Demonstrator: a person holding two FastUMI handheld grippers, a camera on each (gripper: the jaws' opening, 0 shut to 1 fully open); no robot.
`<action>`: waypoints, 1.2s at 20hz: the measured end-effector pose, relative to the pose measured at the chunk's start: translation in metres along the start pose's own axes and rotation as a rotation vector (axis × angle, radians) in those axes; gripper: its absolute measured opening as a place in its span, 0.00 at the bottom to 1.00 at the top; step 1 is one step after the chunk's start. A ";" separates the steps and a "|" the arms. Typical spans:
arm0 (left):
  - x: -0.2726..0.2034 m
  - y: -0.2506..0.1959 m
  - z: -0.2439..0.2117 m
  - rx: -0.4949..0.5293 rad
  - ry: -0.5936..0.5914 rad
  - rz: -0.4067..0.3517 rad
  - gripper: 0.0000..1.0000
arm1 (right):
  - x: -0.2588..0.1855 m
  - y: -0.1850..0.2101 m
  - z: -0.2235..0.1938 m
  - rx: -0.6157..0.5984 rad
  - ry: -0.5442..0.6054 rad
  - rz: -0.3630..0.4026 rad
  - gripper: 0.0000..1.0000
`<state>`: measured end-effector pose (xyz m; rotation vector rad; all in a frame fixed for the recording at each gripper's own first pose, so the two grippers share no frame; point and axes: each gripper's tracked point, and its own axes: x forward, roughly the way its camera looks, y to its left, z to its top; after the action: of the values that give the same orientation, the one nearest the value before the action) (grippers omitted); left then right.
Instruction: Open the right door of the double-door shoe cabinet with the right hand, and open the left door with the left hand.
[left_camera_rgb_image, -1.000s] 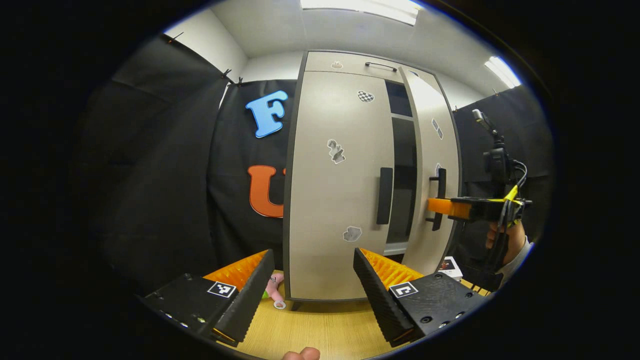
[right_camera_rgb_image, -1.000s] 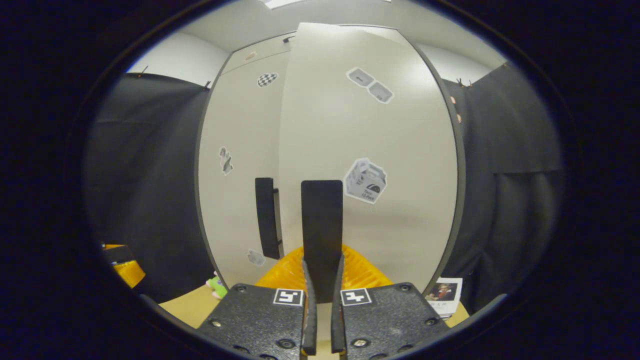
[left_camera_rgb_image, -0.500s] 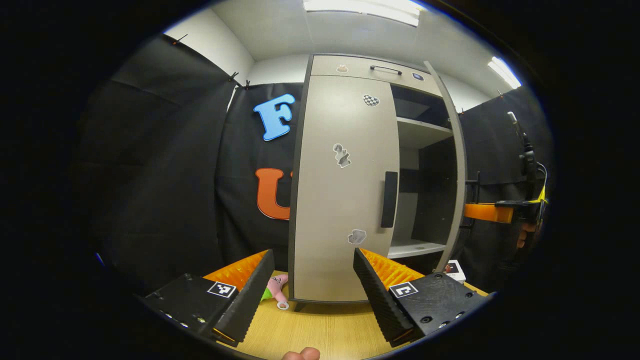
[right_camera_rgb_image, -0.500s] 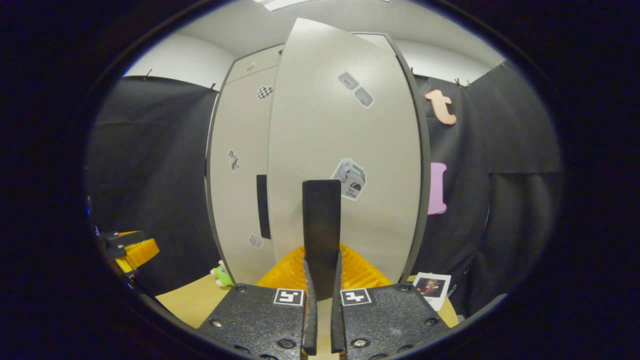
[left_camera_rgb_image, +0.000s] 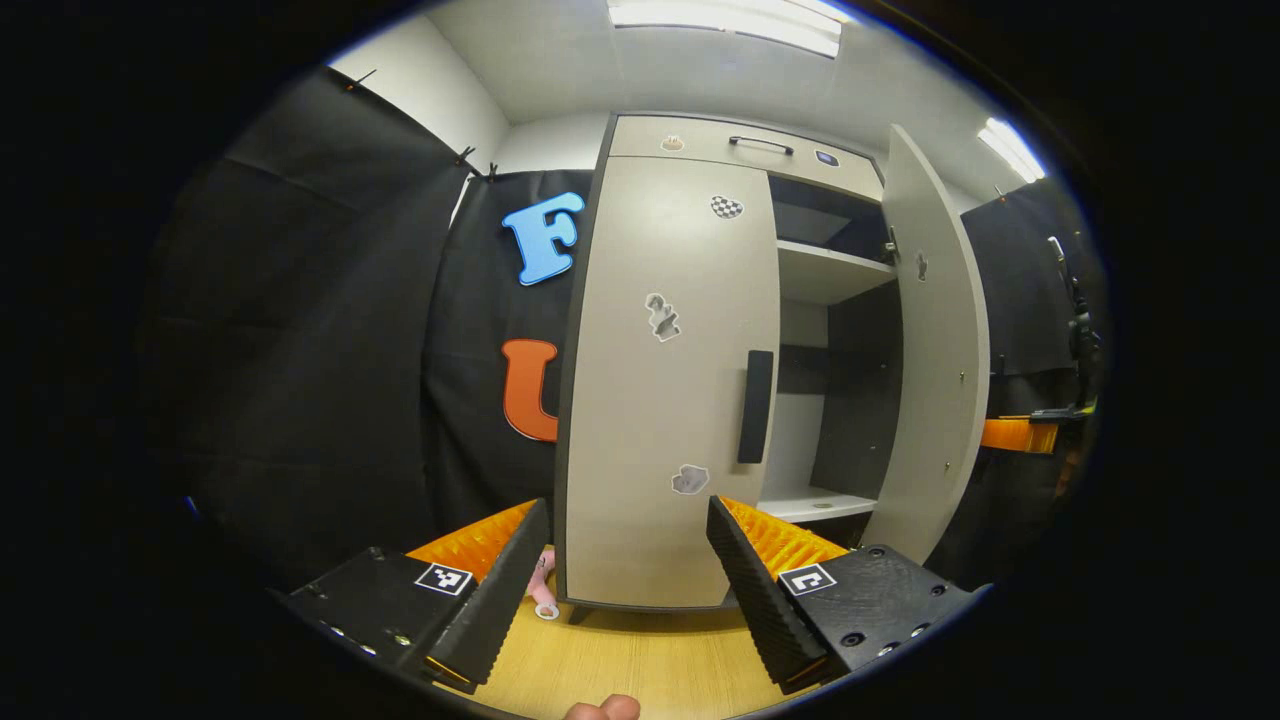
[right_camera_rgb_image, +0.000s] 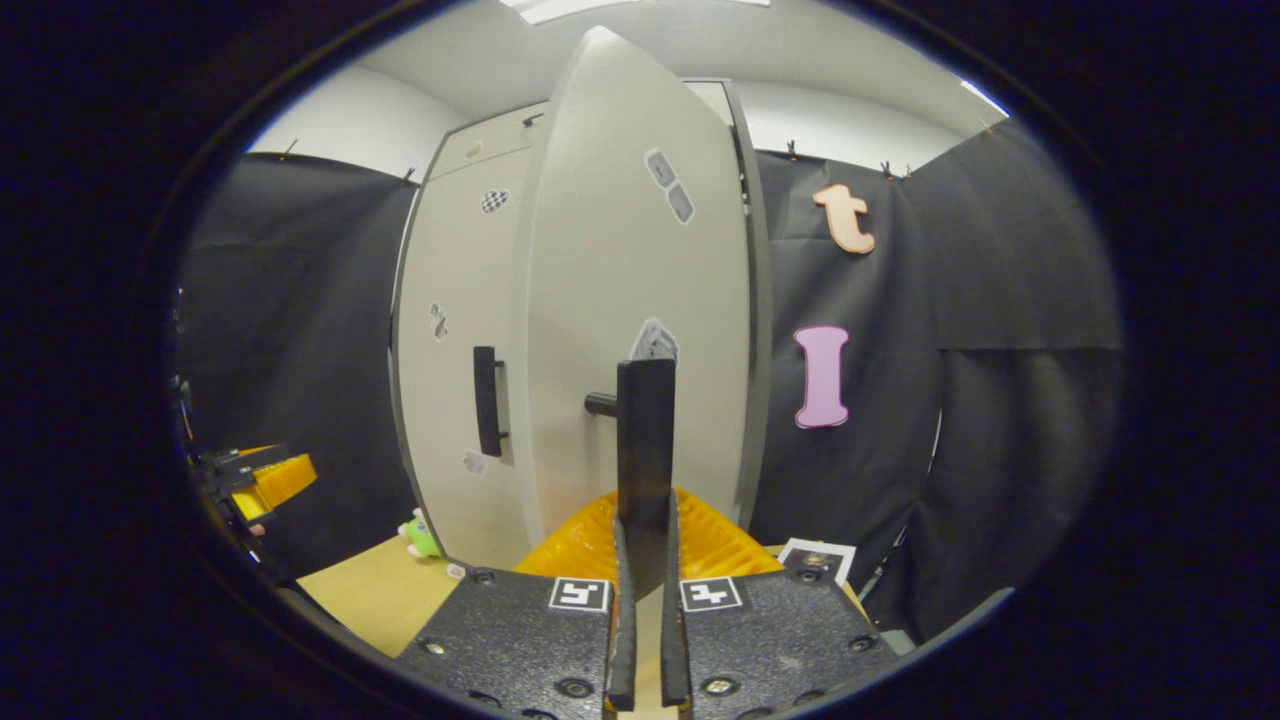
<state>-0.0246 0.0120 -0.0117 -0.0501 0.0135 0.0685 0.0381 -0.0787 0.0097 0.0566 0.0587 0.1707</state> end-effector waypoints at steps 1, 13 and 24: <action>-0.001 -0.003 -0.001 0.004 0.001 -0.004 0.95 | -0.002 -0.003 0.000 0.000 -0.001 -0.004 0.13; 0.005 -0.028 0.005 0.012 -0.018 -0.043 0.95 | -0.019 -0.095 -0.003 -0.019 -0.024 -0.222 0.04; 0.007 -0.016 0.000 0.028 -0.017 0.007 0.95 | -0.056 -0.092 -0.005 -0.019 -0.057 -0.267 0.04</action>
<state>-0.0163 -0.0035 -0.0108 -0.0214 -0.0024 0.0755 -0.0018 -0.1784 0.0019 0.0346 0.0076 -0.0970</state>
